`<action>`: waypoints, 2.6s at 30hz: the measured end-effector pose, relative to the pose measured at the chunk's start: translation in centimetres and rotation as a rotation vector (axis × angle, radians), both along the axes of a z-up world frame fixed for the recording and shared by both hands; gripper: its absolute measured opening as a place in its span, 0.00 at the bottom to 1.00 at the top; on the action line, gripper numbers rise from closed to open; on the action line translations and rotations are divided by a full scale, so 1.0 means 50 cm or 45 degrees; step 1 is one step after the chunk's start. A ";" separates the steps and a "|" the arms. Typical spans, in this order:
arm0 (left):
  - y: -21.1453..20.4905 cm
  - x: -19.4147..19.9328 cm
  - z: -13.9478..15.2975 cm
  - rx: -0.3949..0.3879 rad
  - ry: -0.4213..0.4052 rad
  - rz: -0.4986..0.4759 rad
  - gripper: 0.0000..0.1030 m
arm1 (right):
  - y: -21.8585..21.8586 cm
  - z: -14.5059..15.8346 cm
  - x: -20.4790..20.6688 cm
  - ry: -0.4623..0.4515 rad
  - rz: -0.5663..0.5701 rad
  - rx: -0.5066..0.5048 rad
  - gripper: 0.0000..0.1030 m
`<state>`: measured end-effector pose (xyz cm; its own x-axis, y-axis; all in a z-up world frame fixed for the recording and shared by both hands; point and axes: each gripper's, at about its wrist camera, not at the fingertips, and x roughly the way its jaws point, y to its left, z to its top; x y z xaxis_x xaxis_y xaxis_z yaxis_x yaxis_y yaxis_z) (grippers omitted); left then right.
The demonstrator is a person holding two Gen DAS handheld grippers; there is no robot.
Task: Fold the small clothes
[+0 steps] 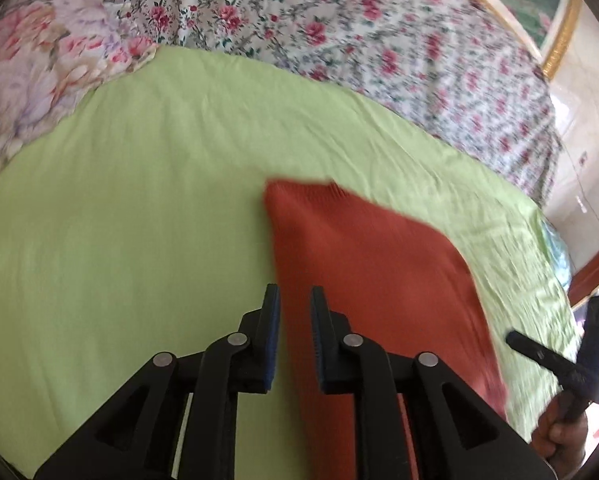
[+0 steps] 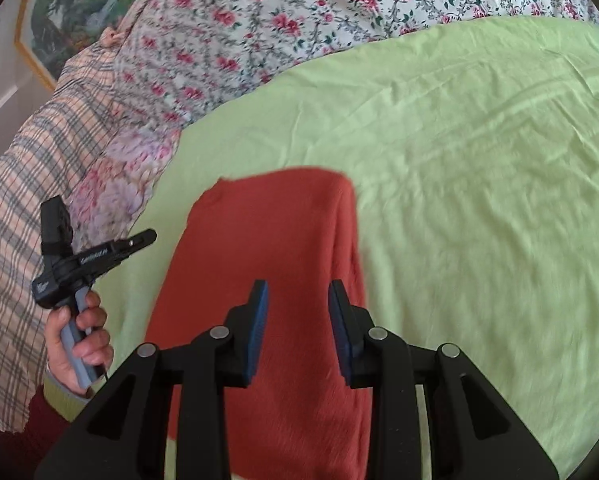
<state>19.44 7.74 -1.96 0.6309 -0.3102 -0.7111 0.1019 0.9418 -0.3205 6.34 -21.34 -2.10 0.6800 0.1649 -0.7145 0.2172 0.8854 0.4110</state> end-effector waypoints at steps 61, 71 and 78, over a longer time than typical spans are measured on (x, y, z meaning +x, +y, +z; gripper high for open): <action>-0.120 -0.382 -0.027 0.551 -0.018 0.025 0.90 | 0.190 -0.021 -0.210 0.076 0.206 -0.346 0.94; -0.137 -0.355 -0.015 0.554 -0.024 0.035 0.93 | 0.202 -0.005 -0.170 0.056 0.248 -0.355 0.95; -0.145 -0.349 -0.019 0.568 -0.010 0.043 0.93 | 0.199 -0.004 -0.149 0.055 0.255 -0.332 0.95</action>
<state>2.00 0.49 -2.90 0.6416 0.0464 -0.7657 0.0695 0.9906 0.1182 -1.10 -11.42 -2.31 0.6207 0.1000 -0.7777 0.0401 0.9865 0.1588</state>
